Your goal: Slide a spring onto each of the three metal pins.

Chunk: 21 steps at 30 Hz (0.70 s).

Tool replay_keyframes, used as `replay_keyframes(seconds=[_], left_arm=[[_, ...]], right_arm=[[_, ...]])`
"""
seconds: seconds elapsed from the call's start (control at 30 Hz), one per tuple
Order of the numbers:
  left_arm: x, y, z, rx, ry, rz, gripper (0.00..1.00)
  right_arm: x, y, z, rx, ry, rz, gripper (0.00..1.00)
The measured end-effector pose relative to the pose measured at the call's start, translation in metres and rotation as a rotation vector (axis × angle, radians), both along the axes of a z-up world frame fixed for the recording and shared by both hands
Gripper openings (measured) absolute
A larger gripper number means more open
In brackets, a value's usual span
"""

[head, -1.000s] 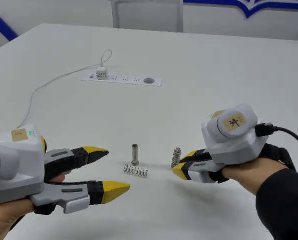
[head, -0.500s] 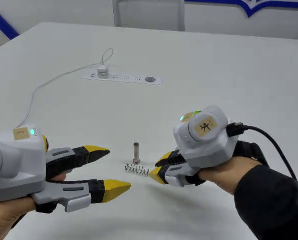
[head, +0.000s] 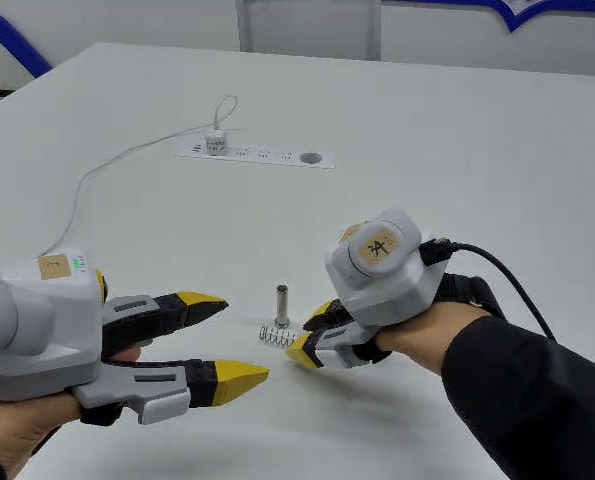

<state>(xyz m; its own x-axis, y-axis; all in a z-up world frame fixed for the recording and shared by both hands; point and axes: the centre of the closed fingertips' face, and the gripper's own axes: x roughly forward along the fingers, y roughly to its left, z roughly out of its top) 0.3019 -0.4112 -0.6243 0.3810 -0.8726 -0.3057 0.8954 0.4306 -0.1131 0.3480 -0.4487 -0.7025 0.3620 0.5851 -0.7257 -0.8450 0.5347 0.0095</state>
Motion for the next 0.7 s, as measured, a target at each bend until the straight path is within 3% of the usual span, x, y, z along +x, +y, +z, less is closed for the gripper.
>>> replay_keyframes(seconds=[0.23, 0.43, 0.7], left_arm=[[0.0, 0.001, 0.0, 0.002, 0.0, 0.005, 0.55], [0.0, 0.0, 0.0, 0.005, 0.001, 0.003, 0.54], [-0.002, -0.002, -0.006, 0.03, 0.0, -0.015, 0.53]], right_arm=[[0.0, -0.001, -0.003, -0.004, 0.023, -0.001, 0.21], [-0.005, -0.002, -0.004, -0.019, 0.033, 0.011, 0.12], [-0.017, -0.003, 0.008, -0.04, 0.023, 0.048, 0.11]])
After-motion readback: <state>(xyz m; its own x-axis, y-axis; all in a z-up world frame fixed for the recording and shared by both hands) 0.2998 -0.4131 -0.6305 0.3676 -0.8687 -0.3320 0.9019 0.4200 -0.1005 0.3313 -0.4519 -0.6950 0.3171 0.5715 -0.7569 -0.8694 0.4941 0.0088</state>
